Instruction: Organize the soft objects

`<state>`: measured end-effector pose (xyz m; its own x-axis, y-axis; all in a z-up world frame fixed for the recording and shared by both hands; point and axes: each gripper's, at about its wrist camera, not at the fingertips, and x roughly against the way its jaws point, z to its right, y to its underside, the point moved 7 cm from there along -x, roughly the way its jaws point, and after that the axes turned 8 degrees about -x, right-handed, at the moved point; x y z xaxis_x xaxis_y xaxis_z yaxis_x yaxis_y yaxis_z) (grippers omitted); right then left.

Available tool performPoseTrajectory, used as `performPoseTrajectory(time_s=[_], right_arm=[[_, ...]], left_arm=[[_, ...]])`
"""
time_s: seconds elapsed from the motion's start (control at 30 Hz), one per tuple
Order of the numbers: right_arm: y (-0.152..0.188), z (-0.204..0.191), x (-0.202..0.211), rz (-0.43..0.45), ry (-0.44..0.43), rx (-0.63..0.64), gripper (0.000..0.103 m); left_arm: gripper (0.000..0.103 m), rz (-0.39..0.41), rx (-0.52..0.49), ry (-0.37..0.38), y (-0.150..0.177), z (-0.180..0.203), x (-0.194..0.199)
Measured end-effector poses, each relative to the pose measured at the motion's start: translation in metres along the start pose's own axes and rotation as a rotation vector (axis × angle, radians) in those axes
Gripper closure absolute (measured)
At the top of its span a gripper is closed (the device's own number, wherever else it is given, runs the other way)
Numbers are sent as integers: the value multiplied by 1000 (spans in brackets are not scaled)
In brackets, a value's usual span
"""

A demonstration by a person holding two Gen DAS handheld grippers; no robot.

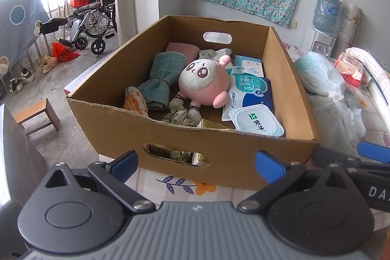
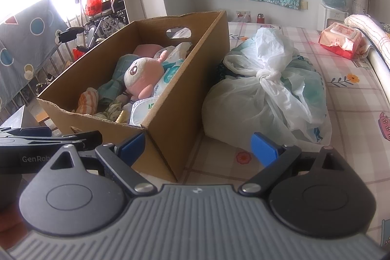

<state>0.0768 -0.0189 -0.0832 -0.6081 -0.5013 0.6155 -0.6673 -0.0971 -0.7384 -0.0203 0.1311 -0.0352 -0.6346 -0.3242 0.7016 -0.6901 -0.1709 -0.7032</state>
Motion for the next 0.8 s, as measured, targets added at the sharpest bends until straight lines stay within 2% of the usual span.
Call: performPoseTrajectory(time_s=[0.8], right_arm=[[1, -1, -1, -3, -1, -1, 9]], left_arm=[[0, -4, 2, -3, 3, -1, -2]])
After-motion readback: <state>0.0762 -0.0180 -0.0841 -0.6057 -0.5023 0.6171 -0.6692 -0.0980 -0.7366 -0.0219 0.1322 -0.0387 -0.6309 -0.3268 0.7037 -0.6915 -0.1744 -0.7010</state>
